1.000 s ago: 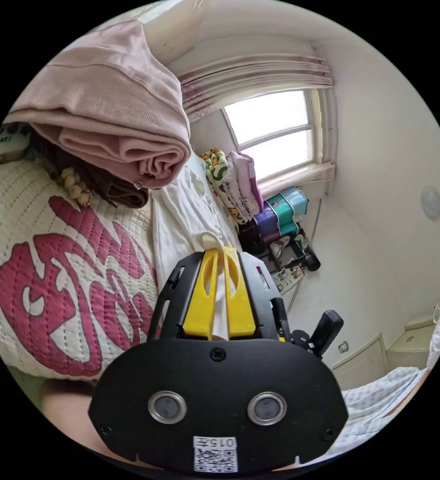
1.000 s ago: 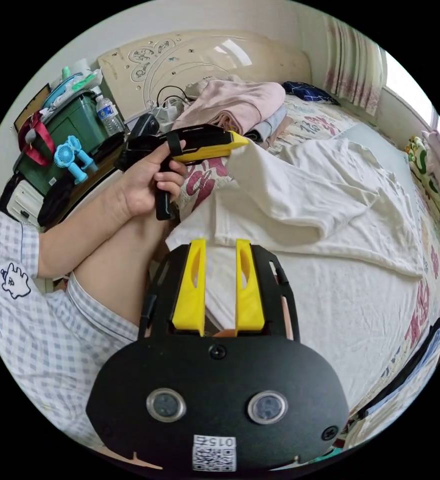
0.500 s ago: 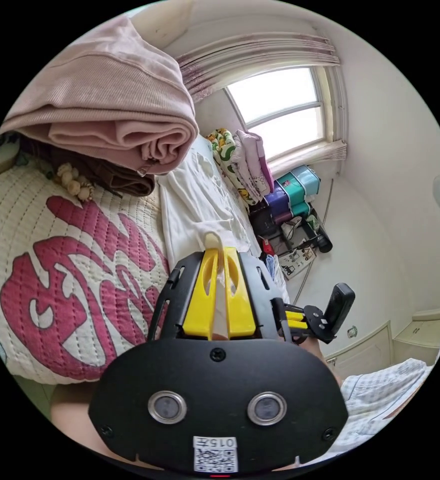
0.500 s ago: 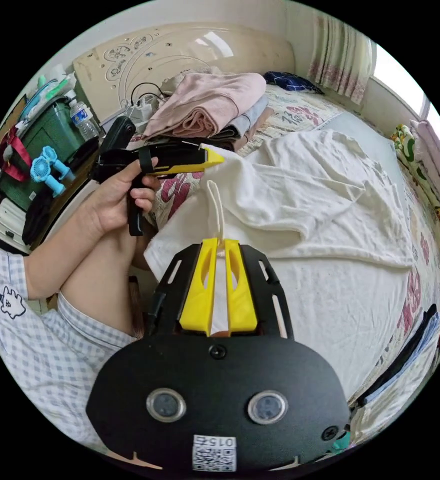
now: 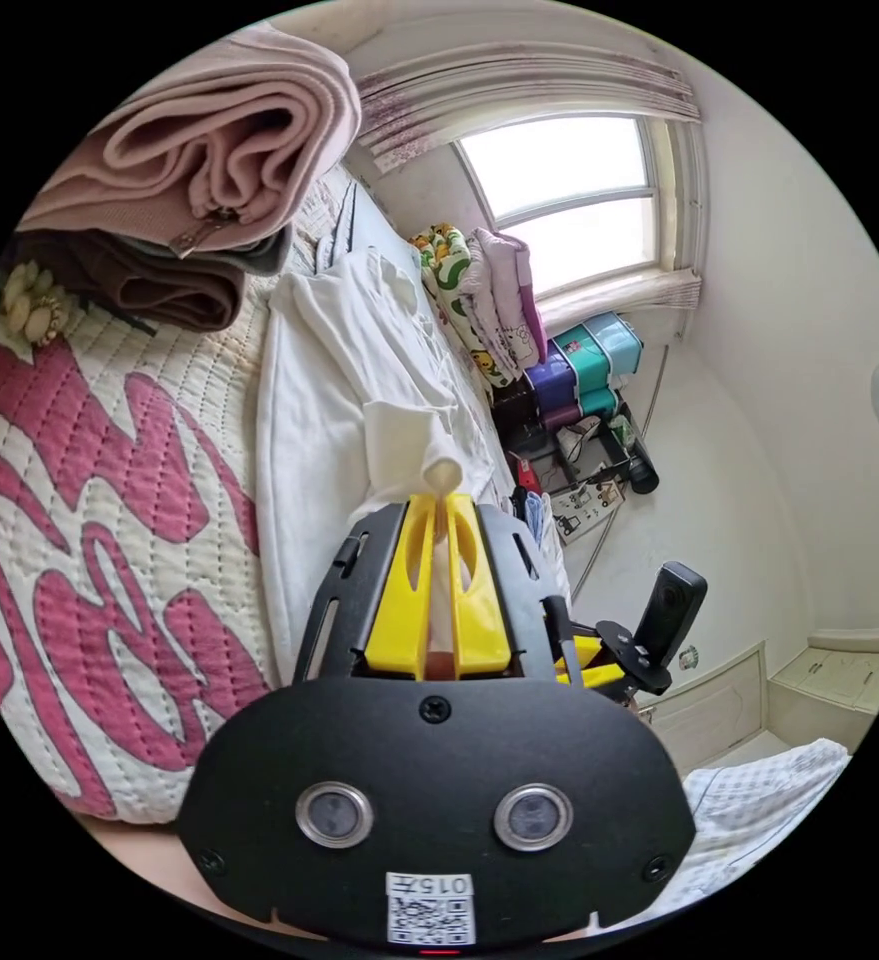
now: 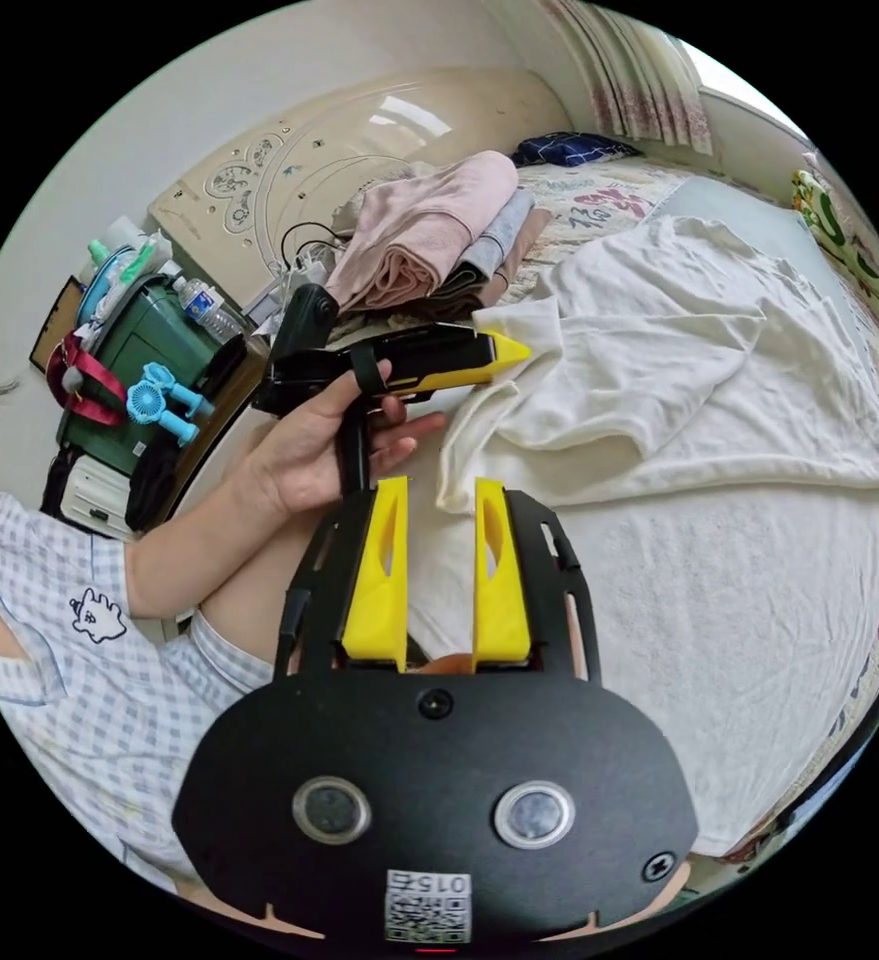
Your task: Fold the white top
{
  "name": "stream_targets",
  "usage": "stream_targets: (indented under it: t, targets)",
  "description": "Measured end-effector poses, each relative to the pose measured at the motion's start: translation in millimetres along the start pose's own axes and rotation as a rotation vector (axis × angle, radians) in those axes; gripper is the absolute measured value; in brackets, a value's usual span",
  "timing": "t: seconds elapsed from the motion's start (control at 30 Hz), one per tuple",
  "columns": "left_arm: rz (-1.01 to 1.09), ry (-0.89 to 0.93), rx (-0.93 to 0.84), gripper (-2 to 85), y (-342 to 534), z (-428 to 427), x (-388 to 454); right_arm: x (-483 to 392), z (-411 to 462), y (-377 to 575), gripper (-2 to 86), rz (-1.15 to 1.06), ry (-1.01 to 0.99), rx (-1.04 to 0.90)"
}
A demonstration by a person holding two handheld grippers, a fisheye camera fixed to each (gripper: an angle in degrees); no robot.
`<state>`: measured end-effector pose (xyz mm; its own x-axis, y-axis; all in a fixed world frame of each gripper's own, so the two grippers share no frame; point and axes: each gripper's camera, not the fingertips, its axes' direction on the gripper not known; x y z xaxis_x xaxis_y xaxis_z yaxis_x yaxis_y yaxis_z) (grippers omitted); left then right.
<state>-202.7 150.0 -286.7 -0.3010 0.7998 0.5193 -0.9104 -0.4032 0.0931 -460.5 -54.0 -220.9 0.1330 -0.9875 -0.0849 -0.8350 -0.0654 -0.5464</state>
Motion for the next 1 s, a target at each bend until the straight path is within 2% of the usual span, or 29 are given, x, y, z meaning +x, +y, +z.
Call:
stream_targets:
  t: [0.23, 0.33, 0.5, 0.7, 0.83, 0.9, 0.97, 1.0]
  targets:
    - [0.010, 0.007, 0.021, 8.5, 2.6, 0.5, 7.7, 6.4, -6.9, -38.9, 7.5, 0.034, 0.027, -0.029]
    - [0.018, 0.015, 0.018, 7.2, 2.4, -5.0, 10.6, 13.6, -9.5, -49.0, 2.8, 0.065, 0.000, -0.034]
    - [0.056, 0.034, 0.012, 4.5, 3.6, -24.0, 24.4, 31.5, -48.1, -51.9, 1.1, 0.108, -0.066, 0.014]
    - [0.297, -0.025, -0.012, 0.3, -30.8, -71.6, 113.3, 106.1, -188.8, -47.1, 0.6, 0.219, -0.006, 0.130]
    - [0.451, -0.112, -0.026, -0.1, -125.5, -128.6, 198.4, 169.1, -335.0, -51.7, 0.8, 0.342, 0.118, 0.302]
    - [0.523, -0.253, 0.065, 0.1, -164.5, -174.2, 234.6, 195.6, -405.2, -48.4, 1.2, 0.424, 0.283, 0.404]
    - [0.522, -0.513, 0.298, 0.8, -203.2, -251.7, 264.5, 230.0, -490.8, -31.1, 2.3, 0.590, 0.576, 0.543]
    - [0.492, -0.567, 0.365, 1.1, -209.0, -270.6, 265.9, 237.3, -508.2, -23.8, 2.7, 0.640, 0.634, 0.579]
